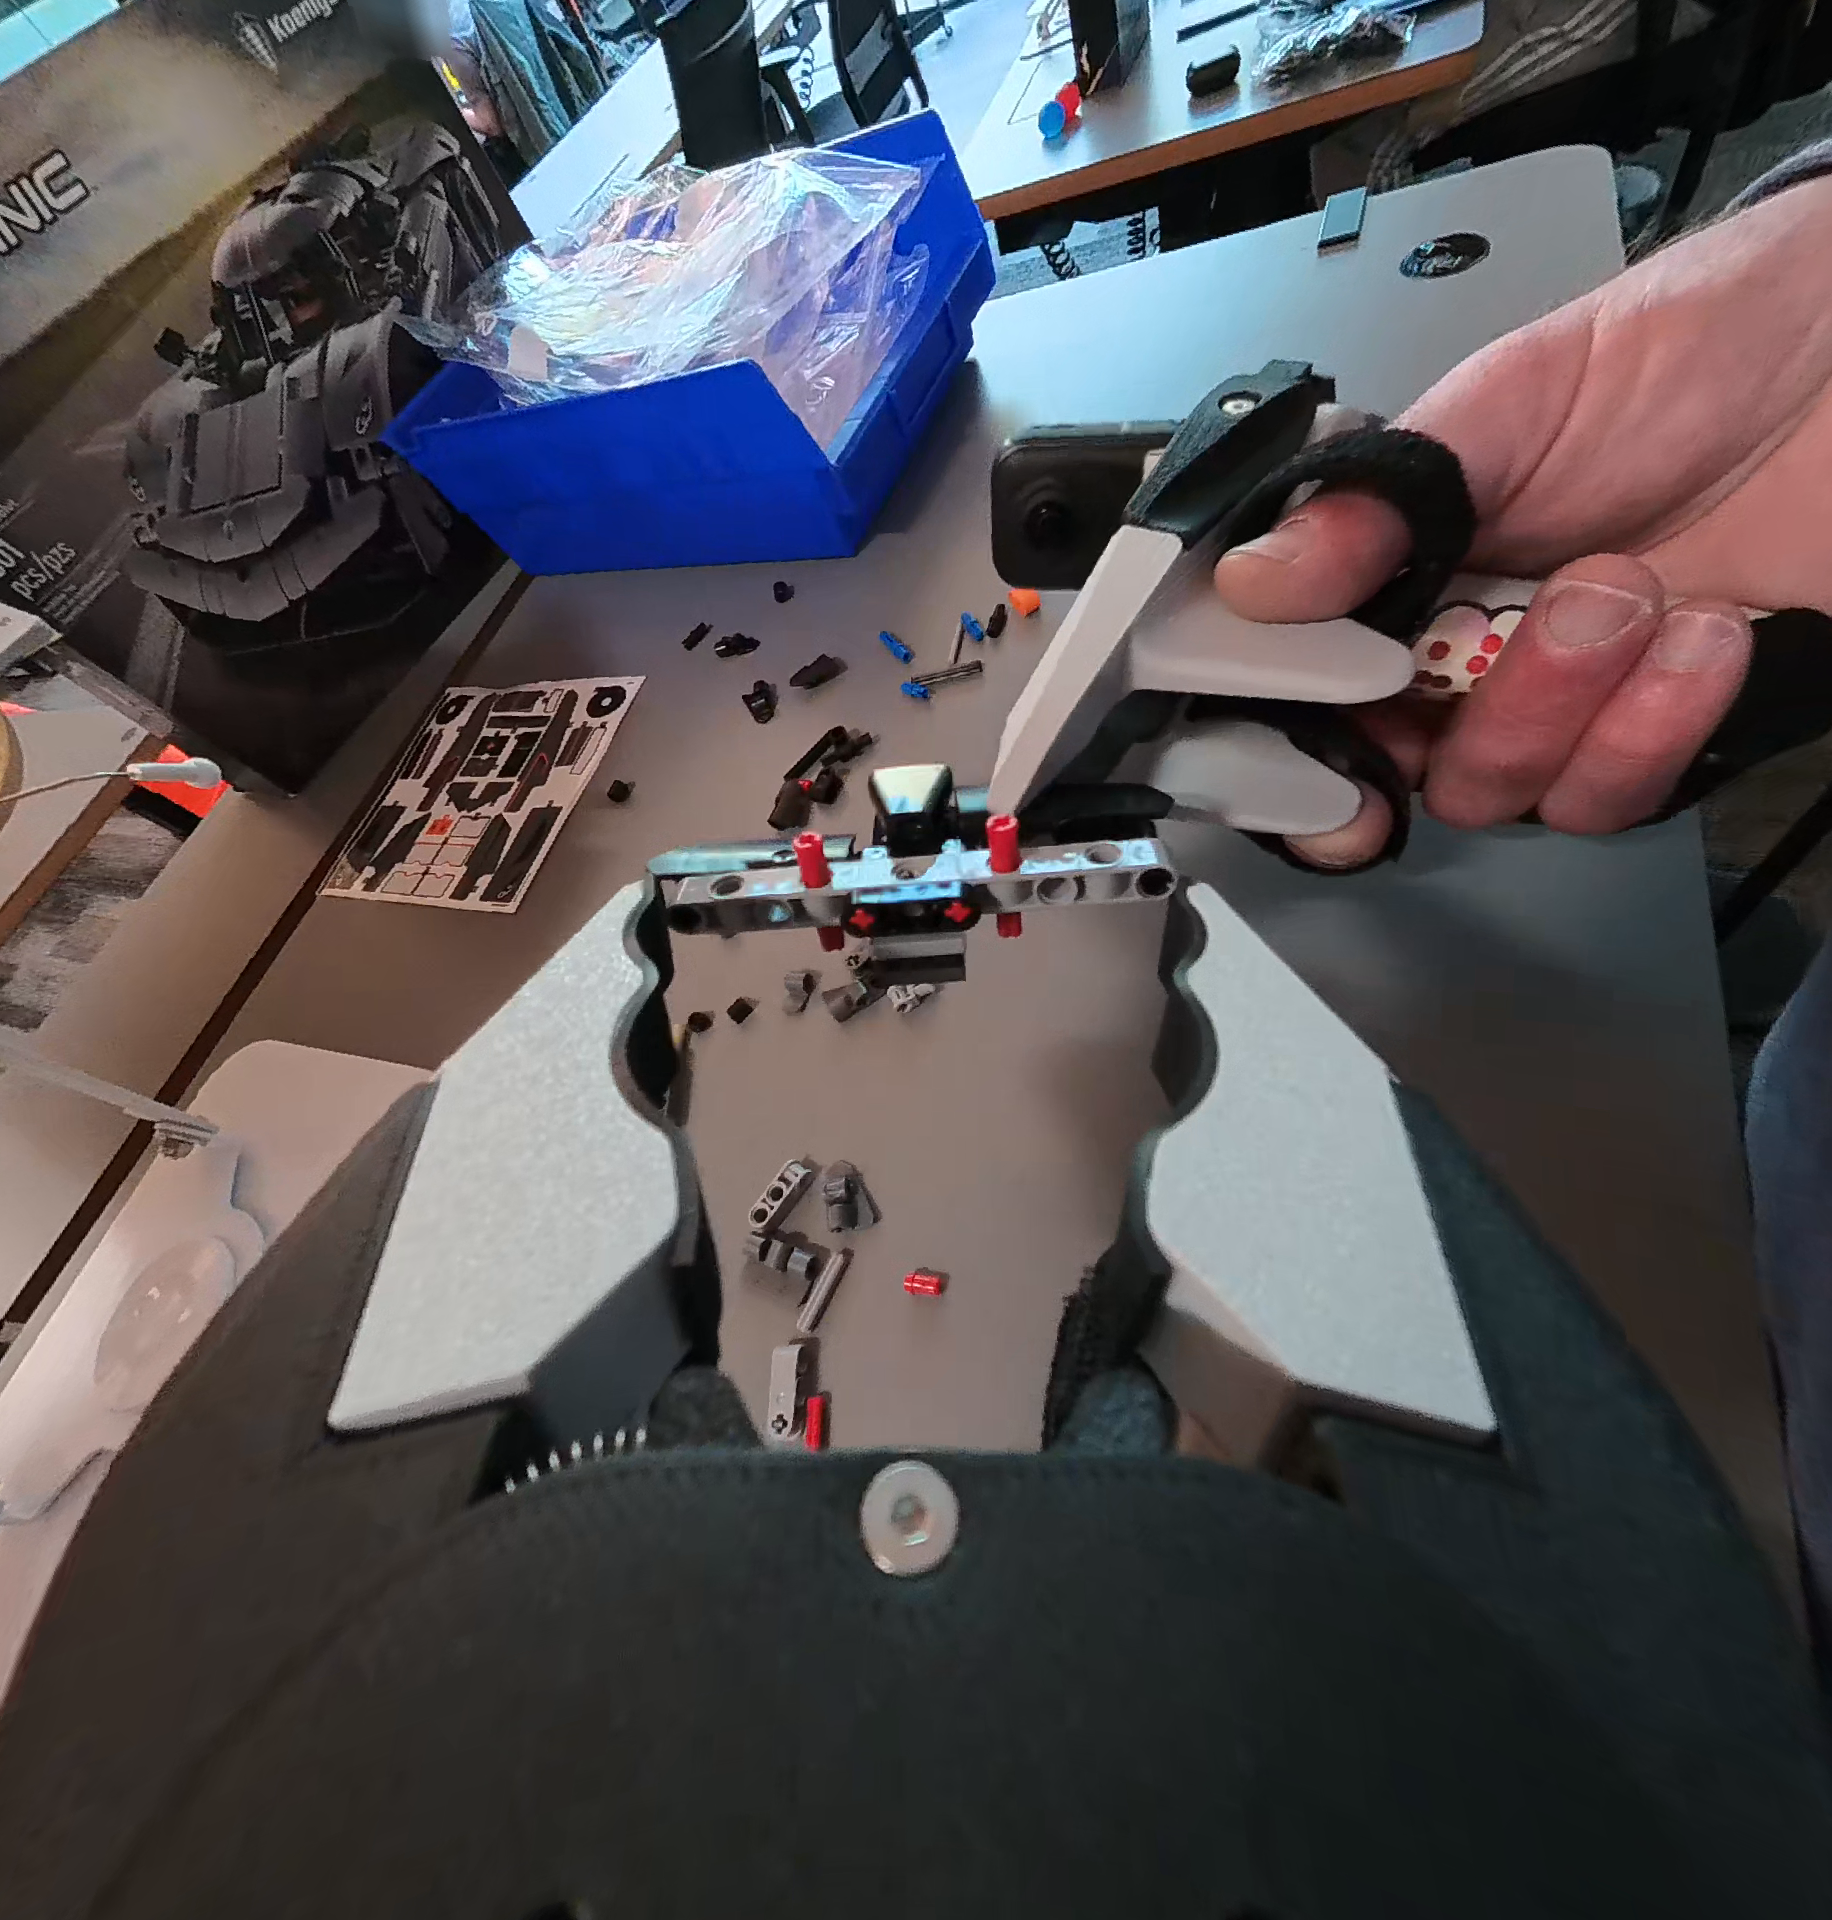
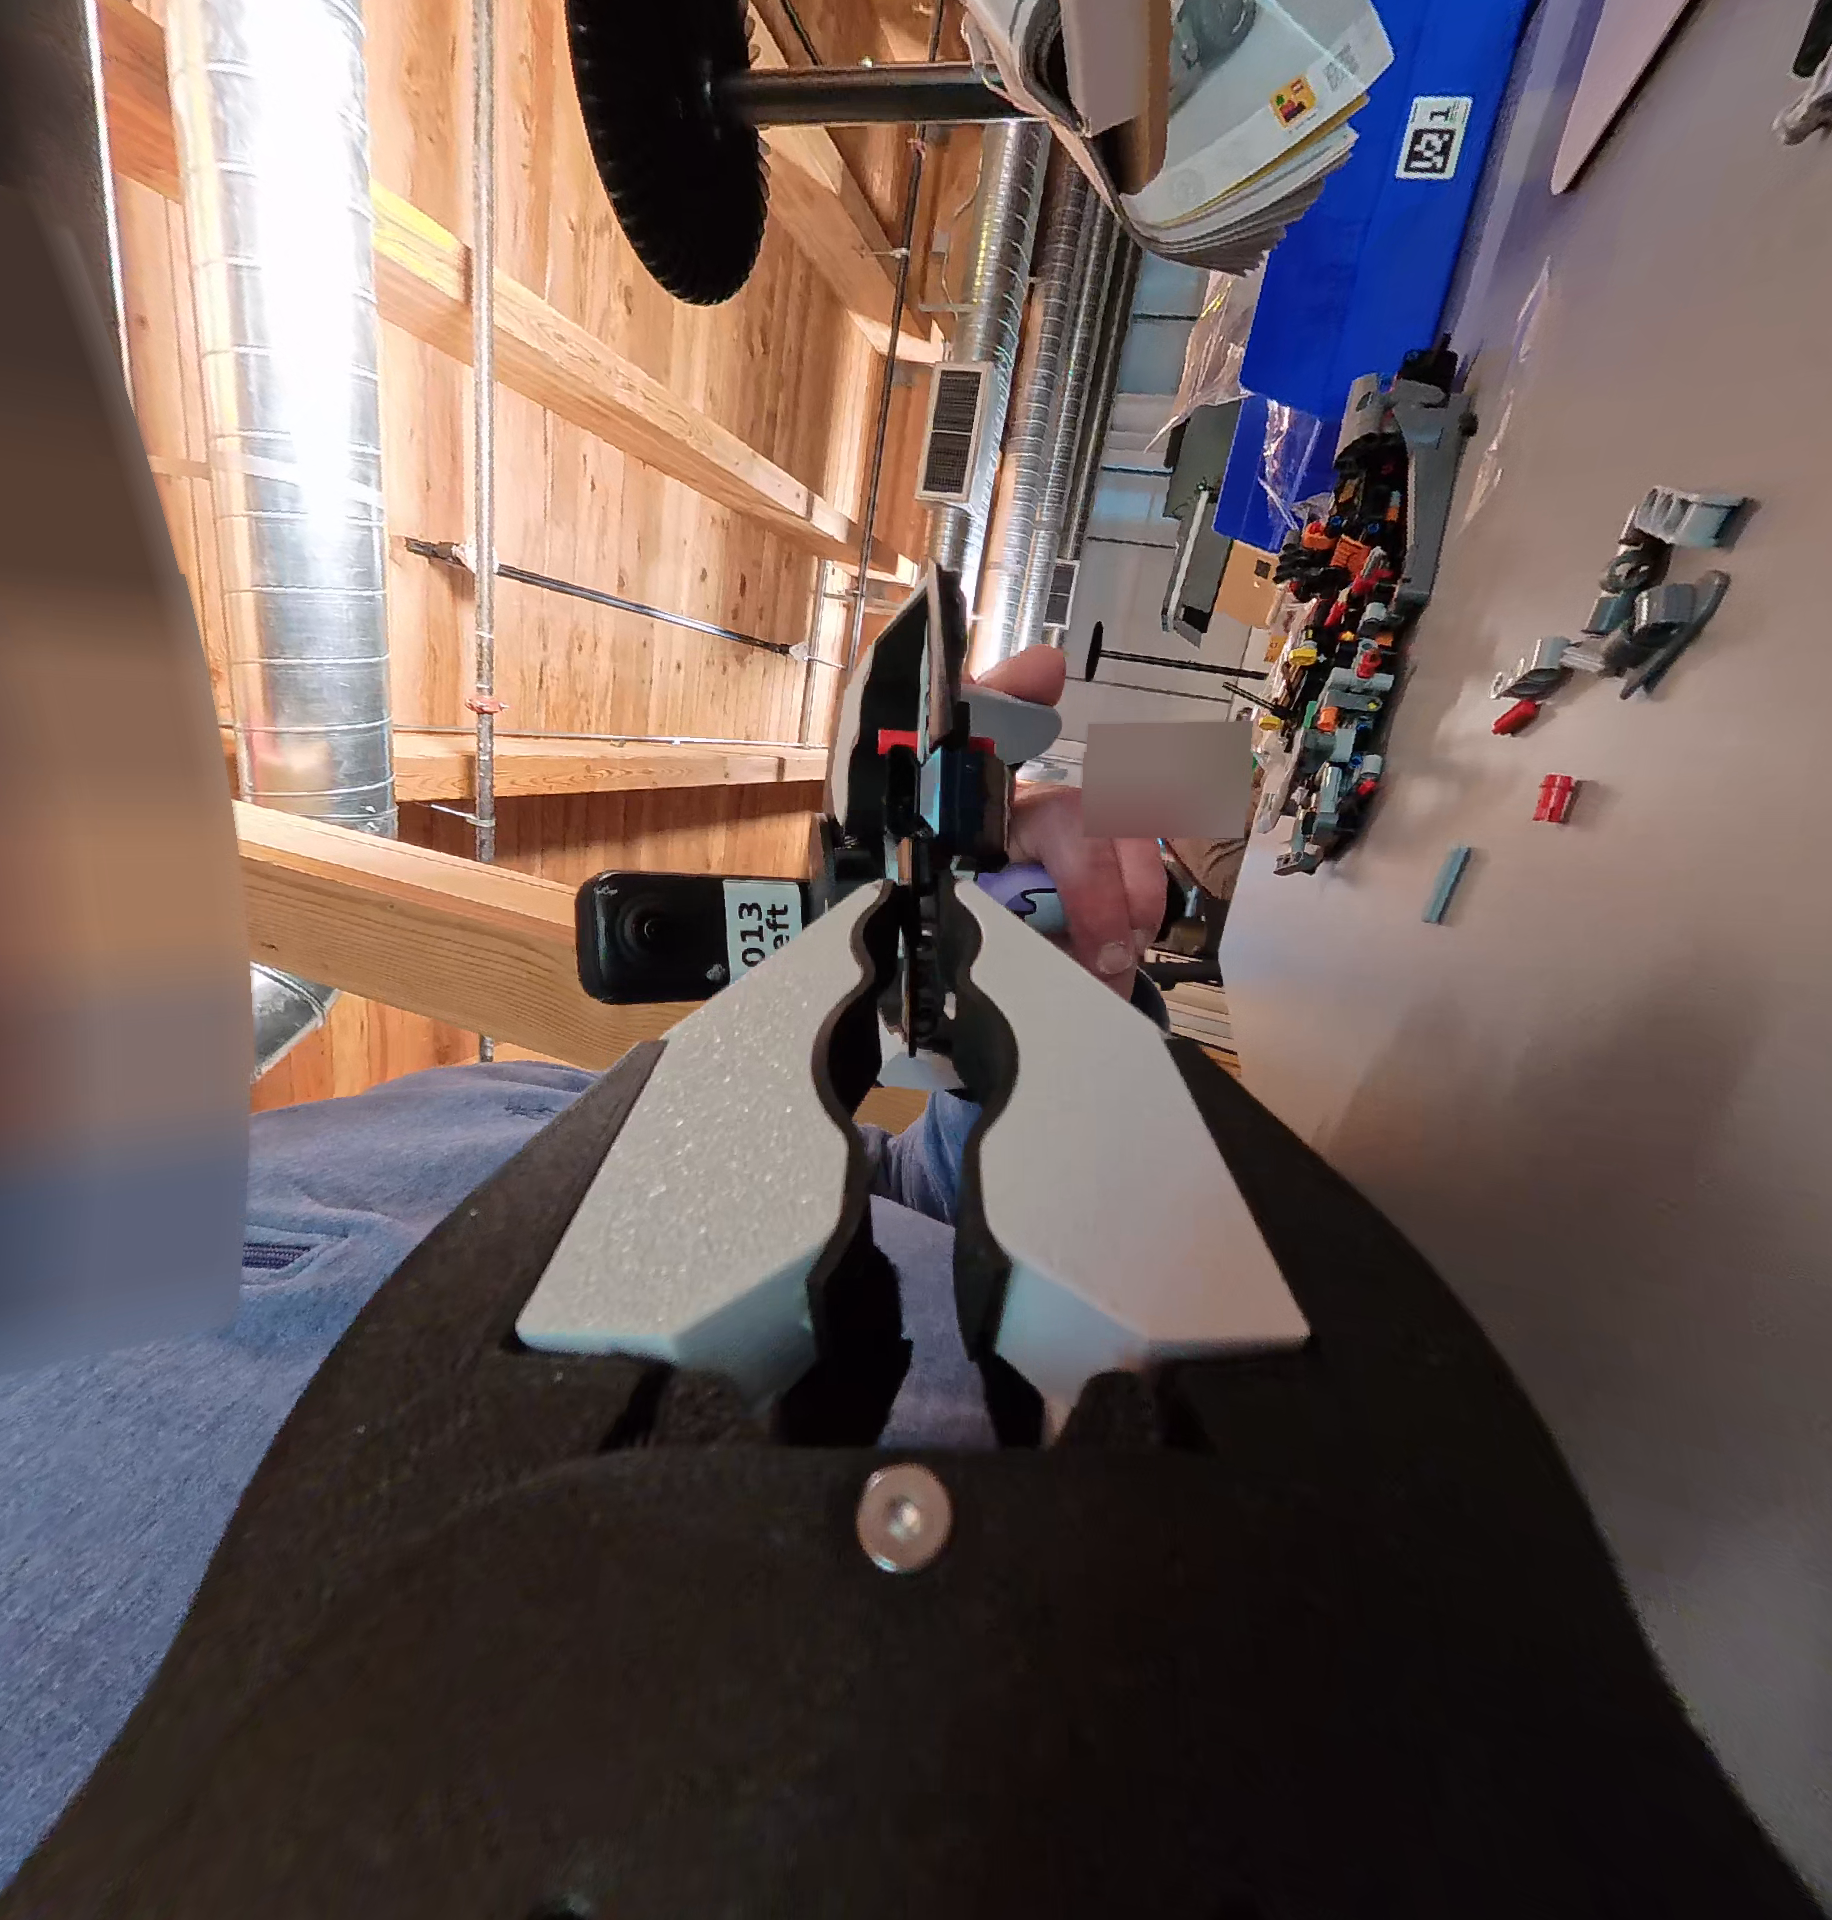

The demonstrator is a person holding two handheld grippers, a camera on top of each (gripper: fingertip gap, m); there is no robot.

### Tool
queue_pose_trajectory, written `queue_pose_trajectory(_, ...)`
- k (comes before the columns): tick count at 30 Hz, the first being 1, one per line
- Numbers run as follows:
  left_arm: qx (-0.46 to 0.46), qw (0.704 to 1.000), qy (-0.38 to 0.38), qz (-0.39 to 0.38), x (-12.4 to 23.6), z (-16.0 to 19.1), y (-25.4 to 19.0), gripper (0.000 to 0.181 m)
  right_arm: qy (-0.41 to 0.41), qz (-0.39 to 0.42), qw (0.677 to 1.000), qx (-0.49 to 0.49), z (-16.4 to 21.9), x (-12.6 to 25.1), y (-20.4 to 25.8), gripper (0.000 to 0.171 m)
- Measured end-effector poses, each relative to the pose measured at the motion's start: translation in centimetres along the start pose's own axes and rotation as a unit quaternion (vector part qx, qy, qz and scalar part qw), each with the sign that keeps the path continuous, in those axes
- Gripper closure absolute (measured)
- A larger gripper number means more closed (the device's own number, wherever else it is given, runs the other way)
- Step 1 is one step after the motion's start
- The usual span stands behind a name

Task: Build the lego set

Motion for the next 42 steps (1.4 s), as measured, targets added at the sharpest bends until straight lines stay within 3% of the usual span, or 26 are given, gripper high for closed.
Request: queue_pose_trajectory(42,0.029,0.995,-0.016,-0.090,0.1,1.7,-0.4,0.089,-0.049,0.024,0.998,0.011,0.6,-1.1,-0.9,0.168)
Point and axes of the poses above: each gripper's, where its closed fingertips meet, x back along the fingers, z out of its underside, y = z × x across the jaws, the point moved 9 cm from there along x, back along the fingers, and after that the axes turned 1 degree about z, right-handed, at the moved point
